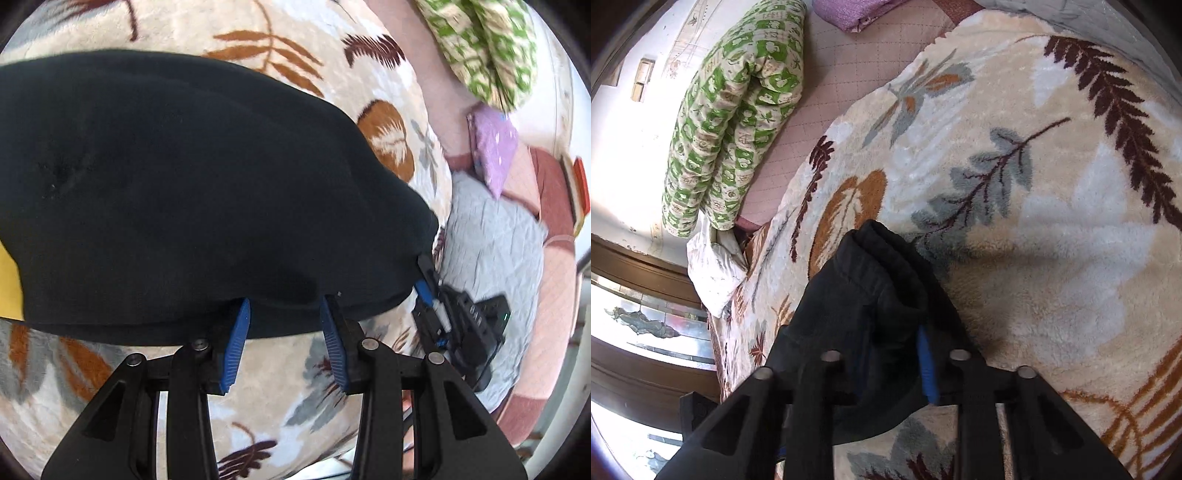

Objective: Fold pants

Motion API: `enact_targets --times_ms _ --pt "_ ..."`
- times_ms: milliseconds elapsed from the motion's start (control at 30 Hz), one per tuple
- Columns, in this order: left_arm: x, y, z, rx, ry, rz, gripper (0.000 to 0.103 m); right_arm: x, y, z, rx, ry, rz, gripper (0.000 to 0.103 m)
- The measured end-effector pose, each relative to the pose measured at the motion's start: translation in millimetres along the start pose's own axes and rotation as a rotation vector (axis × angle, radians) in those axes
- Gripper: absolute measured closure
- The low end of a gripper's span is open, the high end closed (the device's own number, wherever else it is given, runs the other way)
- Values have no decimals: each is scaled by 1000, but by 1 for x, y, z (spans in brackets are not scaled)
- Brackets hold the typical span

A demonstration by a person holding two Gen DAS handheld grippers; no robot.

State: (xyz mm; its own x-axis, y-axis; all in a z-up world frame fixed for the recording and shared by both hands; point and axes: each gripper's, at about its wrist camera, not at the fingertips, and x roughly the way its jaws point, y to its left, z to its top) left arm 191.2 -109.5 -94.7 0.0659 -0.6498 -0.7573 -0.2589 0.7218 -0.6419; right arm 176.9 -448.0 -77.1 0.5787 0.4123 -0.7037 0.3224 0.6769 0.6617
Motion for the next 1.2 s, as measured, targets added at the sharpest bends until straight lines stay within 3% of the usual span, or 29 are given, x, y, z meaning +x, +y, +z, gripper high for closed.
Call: enact_targets --times_ms 67,133,200,400,500,633,767,900,1000,1033,1067,1133,1200 --pt "1 1 1 -7 -13 18 72 -2 1 -2 -8 -21 11 88" --pt "0 0 1 -1 -36 66 97 -7 5 -3 -19 -41 16 90" --pt "-2 4 1 -14 -38 55 101 -12 8 -4 -27 -58 32 91" --pt "-25 0 -14 7 -80 33 101 -37 16 -11 -38 -95 103 92" --pt "-18 7 -17 -3 -59 36 101 -45 10 -17 -23 -101 124 92" --pt "0 21 -20 -36 -10 51 101 -31 -9 -19 -14 -86 44 92" --pt "-13 22 -23 -2 21 33 101 -20 -20 -24 -17 -62 6 90" --pt "-49 12 -28 150 33 45 101 -41 -8 -24 -53 -52 -20 79" --pt "-89 -8 -12 298 -68 99 101 -73 18 -23 -202 -142 -101 78" --pt "-96 -21 -1 355 -110 130 96 -80 30 -21 -264 -152 -109 77" --pt "-100 -32 10 421 -130 156 93 -81 41 -17 -317 -132 -100 75" --pt "-95 -59 36 551 -129 222 70 -72 71 -10 -446 -50 -59 65" --pt "-84 -71 55 643 -104 290 69 -53 99 -5 -541 44 -11 63"
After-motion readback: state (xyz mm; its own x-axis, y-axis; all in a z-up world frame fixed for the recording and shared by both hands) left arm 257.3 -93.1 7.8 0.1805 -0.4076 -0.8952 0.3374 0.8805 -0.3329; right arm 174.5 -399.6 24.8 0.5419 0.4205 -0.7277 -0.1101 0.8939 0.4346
